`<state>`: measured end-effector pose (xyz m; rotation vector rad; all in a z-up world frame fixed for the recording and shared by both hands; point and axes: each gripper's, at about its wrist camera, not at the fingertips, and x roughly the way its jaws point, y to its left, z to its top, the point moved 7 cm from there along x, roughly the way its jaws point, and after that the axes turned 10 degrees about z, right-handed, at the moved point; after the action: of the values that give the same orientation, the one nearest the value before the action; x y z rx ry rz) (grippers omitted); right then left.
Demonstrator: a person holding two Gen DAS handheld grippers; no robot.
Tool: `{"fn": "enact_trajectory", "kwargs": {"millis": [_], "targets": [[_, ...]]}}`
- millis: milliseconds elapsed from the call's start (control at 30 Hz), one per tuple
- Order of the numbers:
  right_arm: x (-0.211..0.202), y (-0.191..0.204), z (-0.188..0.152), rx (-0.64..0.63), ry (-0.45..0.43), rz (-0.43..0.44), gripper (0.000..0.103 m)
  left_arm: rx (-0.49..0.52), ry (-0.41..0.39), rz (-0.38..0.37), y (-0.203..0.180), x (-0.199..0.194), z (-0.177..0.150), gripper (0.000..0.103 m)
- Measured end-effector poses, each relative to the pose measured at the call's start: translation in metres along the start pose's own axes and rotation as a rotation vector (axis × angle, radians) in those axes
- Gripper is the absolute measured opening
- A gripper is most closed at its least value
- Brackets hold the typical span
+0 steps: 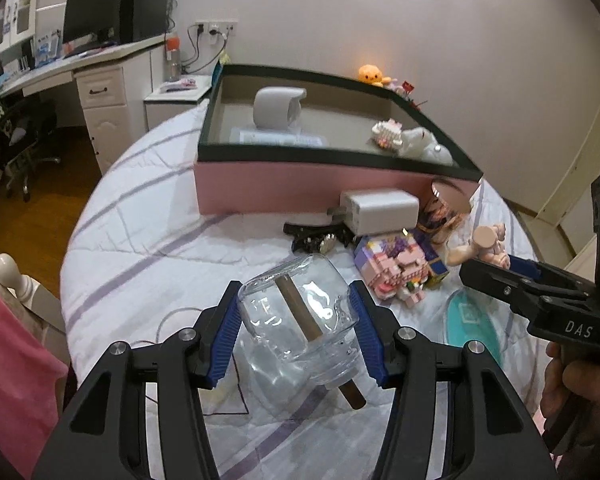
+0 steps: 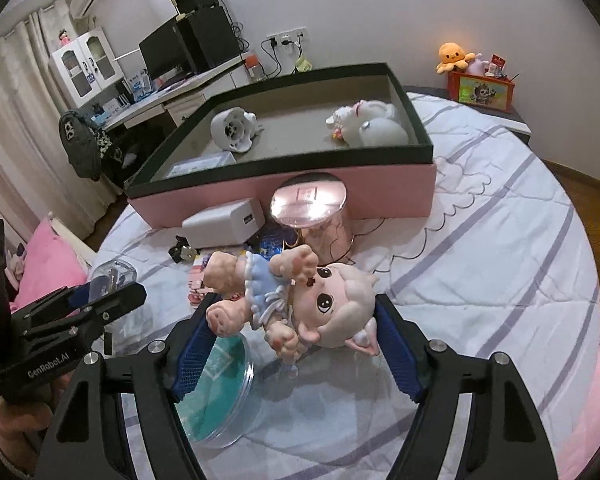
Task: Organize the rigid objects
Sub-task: 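Lower the glass bottle and doll into the pink box, opening both tools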
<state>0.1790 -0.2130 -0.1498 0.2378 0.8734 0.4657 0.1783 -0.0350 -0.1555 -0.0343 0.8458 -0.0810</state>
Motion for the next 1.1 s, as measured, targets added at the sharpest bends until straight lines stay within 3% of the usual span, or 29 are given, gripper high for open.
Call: {"fn": "enact_trajectory", "kwargs": {"millis": [233,533,867,1100], "targets": [[-0.025,0.011,0.026,-0.028,-0.062,0.02,0.076,0.0,-0.08,-0.01,0.004,-0.021,0.037,0.054],[-0.043,0.021,0.103,-0.108,-0.172,0.005,0.076,0.006,-0.218,-0.012,0.008,-0.035,0.117,0.054],[-0.011,0.011,0.179,-0.111,-0.195,0.001,0.076,-0.003,-0.246,-0.042,-0.004,0.005,0.197,0.054],[0.022,-0.008,0.207,-0.094,-0.161,-0.024,0.076,0.007,-0.213,-0.035,-0.015,0.05,0.234,0.054]]}}
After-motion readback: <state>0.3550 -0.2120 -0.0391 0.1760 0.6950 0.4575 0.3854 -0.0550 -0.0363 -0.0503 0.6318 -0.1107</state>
